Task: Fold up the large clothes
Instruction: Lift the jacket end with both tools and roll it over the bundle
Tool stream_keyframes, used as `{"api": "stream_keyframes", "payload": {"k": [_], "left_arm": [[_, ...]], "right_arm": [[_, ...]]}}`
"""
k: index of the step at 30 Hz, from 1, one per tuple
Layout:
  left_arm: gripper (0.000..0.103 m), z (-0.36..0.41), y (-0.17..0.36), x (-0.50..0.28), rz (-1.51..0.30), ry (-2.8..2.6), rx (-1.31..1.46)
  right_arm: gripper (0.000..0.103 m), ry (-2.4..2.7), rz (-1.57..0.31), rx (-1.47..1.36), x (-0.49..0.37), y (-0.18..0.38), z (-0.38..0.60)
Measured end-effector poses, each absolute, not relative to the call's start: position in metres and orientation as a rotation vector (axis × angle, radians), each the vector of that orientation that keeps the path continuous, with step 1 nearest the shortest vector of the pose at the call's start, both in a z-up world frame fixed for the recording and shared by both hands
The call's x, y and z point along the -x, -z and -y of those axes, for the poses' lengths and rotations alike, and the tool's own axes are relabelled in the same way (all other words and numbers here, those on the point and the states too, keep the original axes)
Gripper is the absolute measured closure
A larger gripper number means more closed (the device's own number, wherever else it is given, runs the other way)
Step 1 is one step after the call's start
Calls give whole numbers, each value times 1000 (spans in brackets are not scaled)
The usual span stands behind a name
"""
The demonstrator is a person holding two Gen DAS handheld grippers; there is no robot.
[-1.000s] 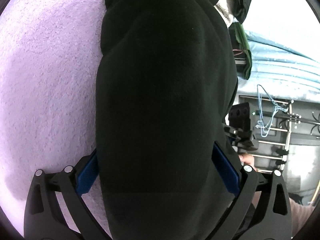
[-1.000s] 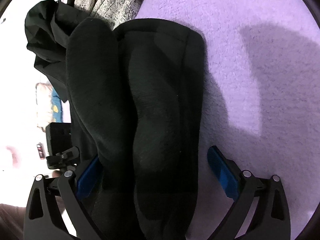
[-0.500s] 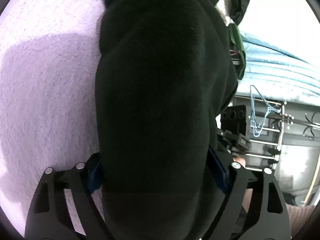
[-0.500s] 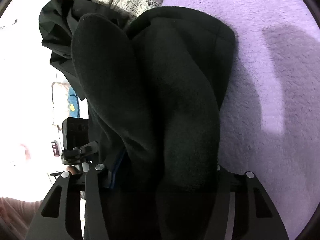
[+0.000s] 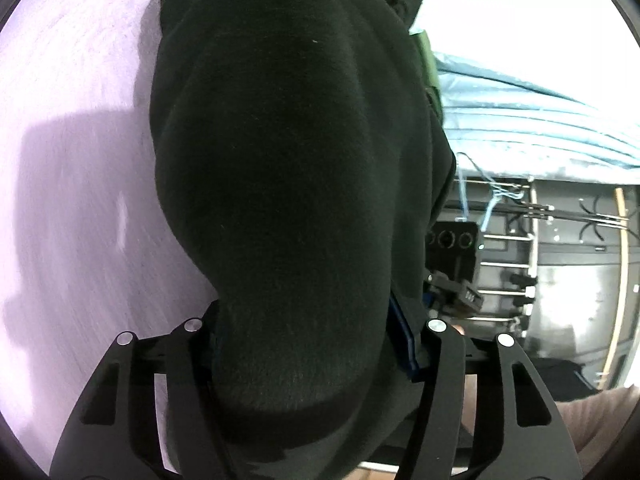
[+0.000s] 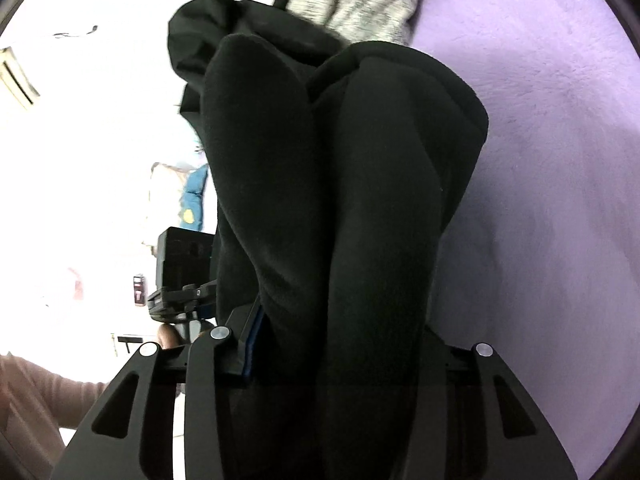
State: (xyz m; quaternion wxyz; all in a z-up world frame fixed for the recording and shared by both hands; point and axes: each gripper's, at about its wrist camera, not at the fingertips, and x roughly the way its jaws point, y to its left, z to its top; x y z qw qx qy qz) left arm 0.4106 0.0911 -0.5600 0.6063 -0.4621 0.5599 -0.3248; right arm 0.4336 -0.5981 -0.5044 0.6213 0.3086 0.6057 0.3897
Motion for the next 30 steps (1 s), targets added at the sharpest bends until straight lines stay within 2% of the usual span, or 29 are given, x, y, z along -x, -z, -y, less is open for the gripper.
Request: {"api": "stream_keyframes", "payload": {"k": [9, 17, 24, 30], "left_arm": [[46, -83, 507, -353, -1301, 796, 1032], [46, -108, 456, -290, -1293, 781, 991], [46, -185, 447, -235, -1248, 688, 1021], [46, -290, 434, -195, -1146, 638, 1056]], "right_arm": [[62, -937, -1322, -749, -351, 451, 600], [62, -1020, -1262, -757, -292, 419, 578], [62, -1123, -1293, -683, -278, 413, 474], [62, -1210, -1301, -590, -269, 392, 352]]}}
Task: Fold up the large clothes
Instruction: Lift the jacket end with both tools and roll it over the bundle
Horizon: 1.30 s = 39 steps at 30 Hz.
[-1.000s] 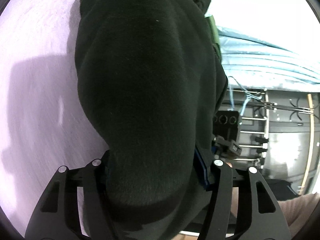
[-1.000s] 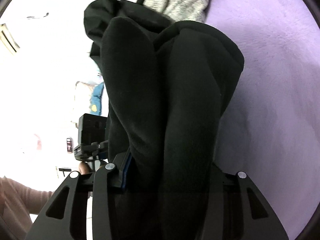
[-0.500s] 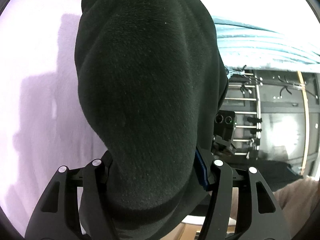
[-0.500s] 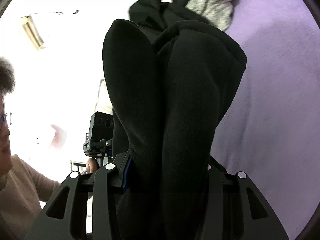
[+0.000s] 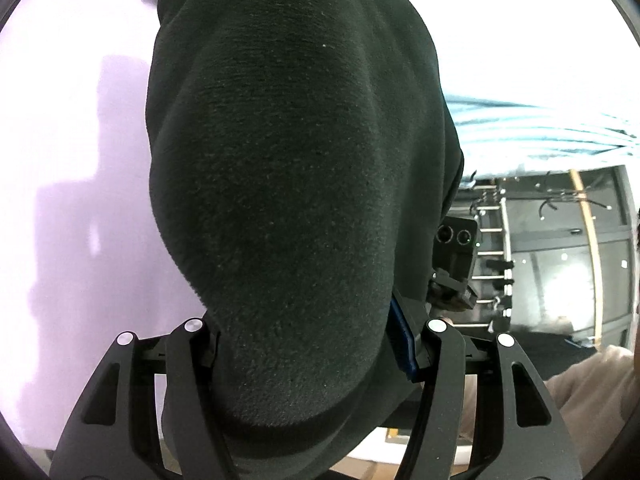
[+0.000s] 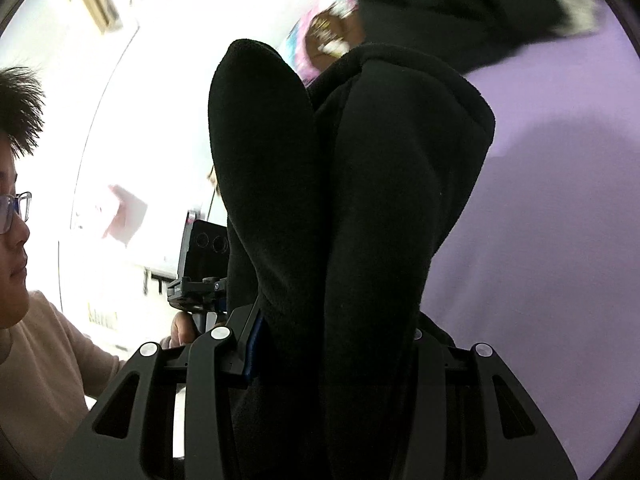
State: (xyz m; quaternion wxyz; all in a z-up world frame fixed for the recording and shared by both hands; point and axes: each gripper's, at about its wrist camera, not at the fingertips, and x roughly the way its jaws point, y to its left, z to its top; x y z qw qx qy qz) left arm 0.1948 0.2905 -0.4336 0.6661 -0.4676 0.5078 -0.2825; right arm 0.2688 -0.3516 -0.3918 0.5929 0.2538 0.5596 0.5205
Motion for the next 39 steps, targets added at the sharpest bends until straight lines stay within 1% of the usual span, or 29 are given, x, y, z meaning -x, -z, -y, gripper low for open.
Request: {"api": "stream_keyframes", "payload": {"k": [6, 10, 13, 19, 23, 28, 29, 30, 31, 35, 38, 39], "left_arm": [[46, -417, 413, -157, -1051, 547, 1047], [45, -502, 416, -129, -996, 486, 1079], [44, -558, 427, -108, -982, 424, 1103], [43, -653, 452, -68, -950, 274, 1118], [43, -697, 467, -44, -905, 209, 1151], [43, -721, 486, -29, -877, 116, 1187], [42, -726, 493, -27, -877, 94, 1183], [42, -729, 501, -25, -881, 70, 1190], [42, -734, 513, -24, -883, 44, 1212], [42, -741, 555, -24, -943, -17, 1253], [42, -742, 582, -22, -966, -53, 1282], [41, -747, 587, -23, -961, -57, 1288]], "right_arm": [[62, -1276, -1296, -538, -256, 380, 219], [62, -1326, -1323, -530, -248, 382, 127], [62, -1366, -1361, -498, -239, 397, 55], [62, -1437, -1435, -451, -225, 433, -57], [62, -1491, -1470, -403, -224, 450, -121], [62, -1497, -1523, -397, -228, 481, -168], [62, -1483, -1542, -404, -228, 493, -176], [62, -1472, -1555, -406, -231, 490, -184], [62, -1462, -1567, -403, -232, 498, -189], [62, -1411, -1629, -343, -223, 542, -207], [63, -1390, -1676, -315, -237, 576, -214], [63, -1386, -1683, -313, -239, 580, -213]]}}
